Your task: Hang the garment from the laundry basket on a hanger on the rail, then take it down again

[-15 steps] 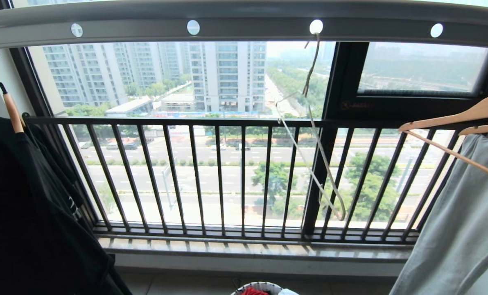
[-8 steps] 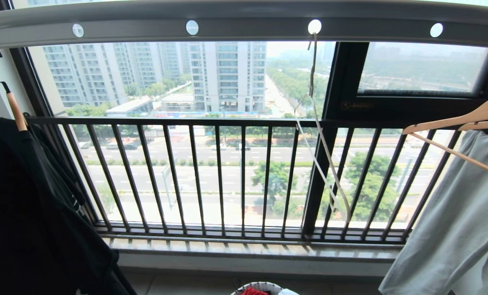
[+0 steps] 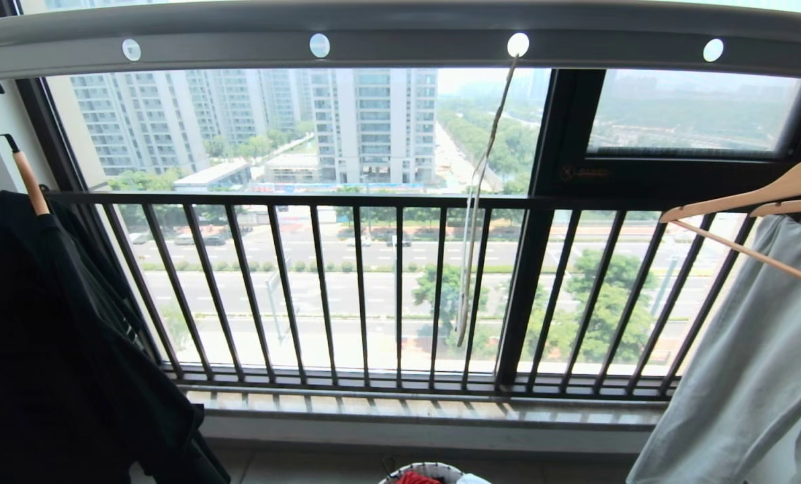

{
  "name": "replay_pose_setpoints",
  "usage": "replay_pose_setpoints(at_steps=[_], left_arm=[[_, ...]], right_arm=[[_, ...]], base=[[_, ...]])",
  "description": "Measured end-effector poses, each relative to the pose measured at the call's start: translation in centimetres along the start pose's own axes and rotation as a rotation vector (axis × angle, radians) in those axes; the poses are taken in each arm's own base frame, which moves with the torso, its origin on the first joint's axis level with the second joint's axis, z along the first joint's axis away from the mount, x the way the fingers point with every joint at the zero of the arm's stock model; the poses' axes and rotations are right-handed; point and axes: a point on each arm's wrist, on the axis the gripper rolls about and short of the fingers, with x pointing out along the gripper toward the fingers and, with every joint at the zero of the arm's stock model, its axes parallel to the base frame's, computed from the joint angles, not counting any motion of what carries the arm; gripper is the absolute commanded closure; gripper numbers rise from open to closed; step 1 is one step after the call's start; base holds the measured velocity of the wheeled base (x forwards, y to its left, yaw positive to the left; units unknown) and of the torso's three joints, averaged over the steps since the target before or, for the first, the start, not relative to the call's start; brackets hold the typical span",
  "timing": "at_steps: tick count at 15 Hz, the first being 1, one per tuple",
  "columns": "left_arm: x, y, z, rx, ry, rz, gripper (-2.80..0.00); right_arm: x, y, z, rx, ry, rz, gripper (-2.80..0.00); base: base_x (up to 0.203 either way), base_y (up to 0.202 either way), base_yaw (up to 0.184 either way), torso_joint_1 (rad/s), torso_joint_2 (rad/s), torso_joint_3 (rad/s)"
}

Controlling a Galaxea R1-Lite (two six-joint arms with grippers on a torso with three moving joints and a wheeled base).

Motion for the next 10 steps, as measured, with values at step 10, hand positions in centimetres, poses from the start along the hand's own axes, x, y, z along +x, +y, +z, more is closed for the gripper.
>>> replay_pose_setpoints(at_steps=[10], left_arm=[[0.00, 0.00, 0.00, 0.000, 0.000, 0.000, 0.00]], right_arm=[[0.00, 0.00, 0.00, 0.001, 0.000, 0.000, 0.00]], base=[[0.000, 0.000, 0.000, 0.000, 0.00, 0.000]])
